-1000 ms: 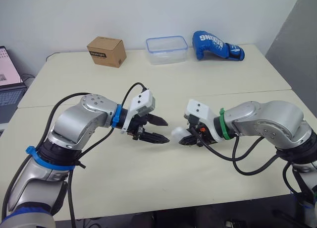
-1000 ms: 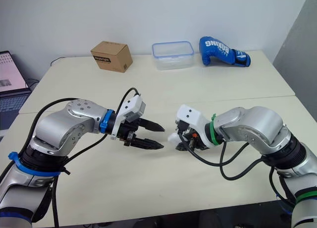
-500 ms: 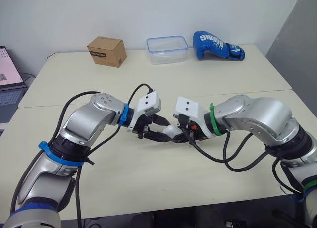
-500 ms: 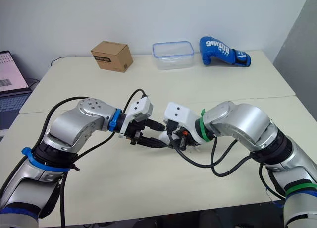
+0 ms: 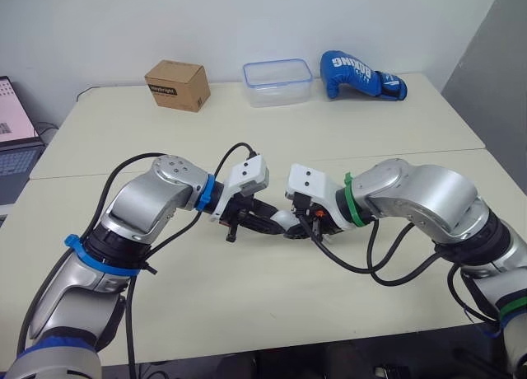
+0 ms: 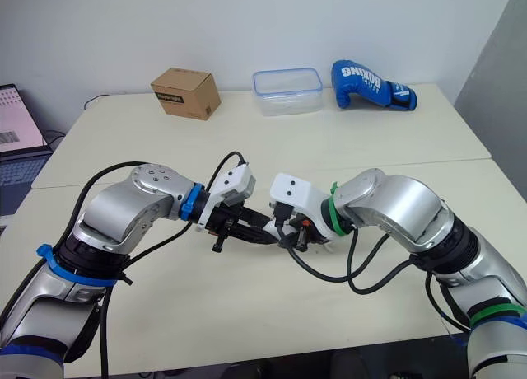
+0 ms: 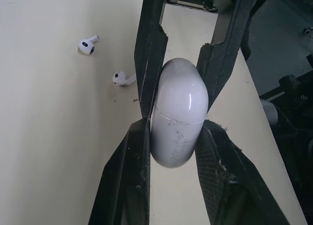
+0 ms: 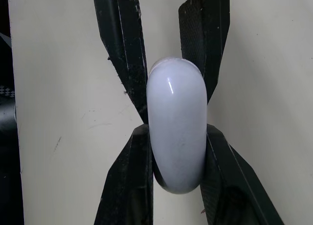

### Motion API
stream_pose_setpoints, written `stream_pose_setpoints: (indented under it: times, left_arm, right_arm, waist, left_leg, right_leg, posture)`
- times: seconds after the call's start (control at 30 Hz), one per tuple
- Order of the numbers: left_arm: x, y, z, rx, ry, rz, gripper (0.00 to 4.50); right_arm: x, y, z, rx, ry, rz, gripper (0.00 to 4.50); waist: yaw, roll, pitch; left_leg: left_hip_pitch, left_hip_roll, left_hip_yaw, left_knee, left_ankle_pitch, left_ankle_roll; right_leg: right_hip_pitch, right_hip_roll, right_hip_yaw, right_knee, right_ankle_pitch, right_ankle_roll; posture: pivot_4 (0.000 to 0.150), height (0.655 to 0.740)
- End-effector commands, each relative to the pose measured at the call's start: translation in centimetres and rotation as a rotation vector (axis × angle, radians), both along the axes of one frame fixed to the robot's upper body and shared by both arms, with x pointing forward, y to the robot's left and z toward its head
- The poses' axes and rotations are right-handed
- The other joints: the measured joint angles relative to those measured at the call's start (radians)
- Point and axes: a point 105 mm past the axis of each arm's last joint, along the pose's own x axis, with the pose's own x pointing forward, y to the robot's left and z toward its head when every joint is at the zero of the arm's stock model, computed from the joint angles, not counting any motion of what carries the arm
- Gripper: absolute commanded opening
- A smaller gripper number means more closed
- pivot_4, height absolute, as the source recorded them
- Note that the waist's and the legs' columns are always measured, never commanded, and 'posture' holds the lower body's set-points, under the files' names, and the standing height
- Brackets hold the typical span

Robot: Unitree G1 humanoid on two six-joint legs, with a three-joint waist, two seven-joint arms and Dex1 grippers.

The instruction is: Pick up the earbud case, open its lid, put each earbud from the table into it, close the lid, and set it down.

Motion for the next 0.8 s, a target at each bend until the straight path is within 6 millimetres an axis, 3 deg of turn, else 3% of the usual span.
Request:
stream_pose_setpoints:
  times: [0.03, 0.23, 0.27, 0.33, 0.7, 0.8]
  left_arm:
    - [-0.36, -0.66, 1.23, 0.003, -0.054, -0.036, 1.23]
    - [-0.30, -0.89, 1.08, 0.006, -0.048, -0.040, 1.23]
    - [-0.30, -0.93, 1.08, 0.005, -0.045, -0.041, 0.95]
    - [-0.32, -0.97, 1.06, 0.005, -0.044, -0.045, 0.84]
    - [-0.26, -0.72, 0.79, 0.009, -0.064, -0.032, 0.84]
    - [-0.26, -0.69, 0.87, 0.002, -0.071, -0.027, 0.84]
  right_arm:
    - [0.23, 0.41, 1.19, 0.015, -0.041, 0.008, 0.83]
    - [0.12, 0.98, 1.79, 0.034, -0.049, 0.021, 0.83]
    - [0.10, 1.03, 1.83, 0.035, -0.050, 0.022, 0.83]
    - [0.09, 1.08, 1.86, 0.036, -0.051, 0.022, 0.83]
    - [-0.06, 1.22, 1.74, 0.034, -0.046, 0.034, 0.83]
    - [-0.42, 1.25, 1.78, 0.032, -0.043, 0.059, 1.86]
  waist:
    - [0.000, 0.000, 0.000]
    - [0.000, 0.000, 0.000]
    - [0.000, 0.000, 0.000]
    - [0.000, 0.000, 0.000]
    - [-0.001, 0.000, 0.000]
    - [-0.001, 0.000, 0.000]
  left_leg:
    - [0.000, 0.000, 0.000, 0.000, 0.000, 0.000]
    - [0.000, 0.000, 0.000, 0.000, 0.000, 0.000]
    - [0.000, 0.000, 0.000, 0.000, 0.000, 0.000]
    - [0.000, 0.000, 0.000, 0.000, 0.000, 0.000]
    - [0.000, 0.000, 0.000, 0.000, 0.000, 0.000]
    - [0.000, 0.000, 0.000, 0.000, 0.000, 0.000]
  right_leg:
    - [0.000, 0.000, 0.000, 0.000, 0.000, 0.000]
    - [0.000, 0.000, 0.000, 0.000, 0.000, 0.000]
    - [0.000, 0.000, 0.000, 0.000, 0.000, 0.000]
    - [0.000, 0.000, 0.000, 0.000, 0.000, 0.000]
    - [0.000, 0.000, 0.000, 0.001, 0.000, 0.000]
    - [0.000, 0.000, 0.000, 0.001, 0.000, 0.000]
  posture:
    - [0.150, 0.7307]
    - [0.150, 0.7307]
    - [0.150, 0.7307]
    - [0.150, 0.7307]
    - [0.150, 0.7307]
    - [0.150, 0.7307]
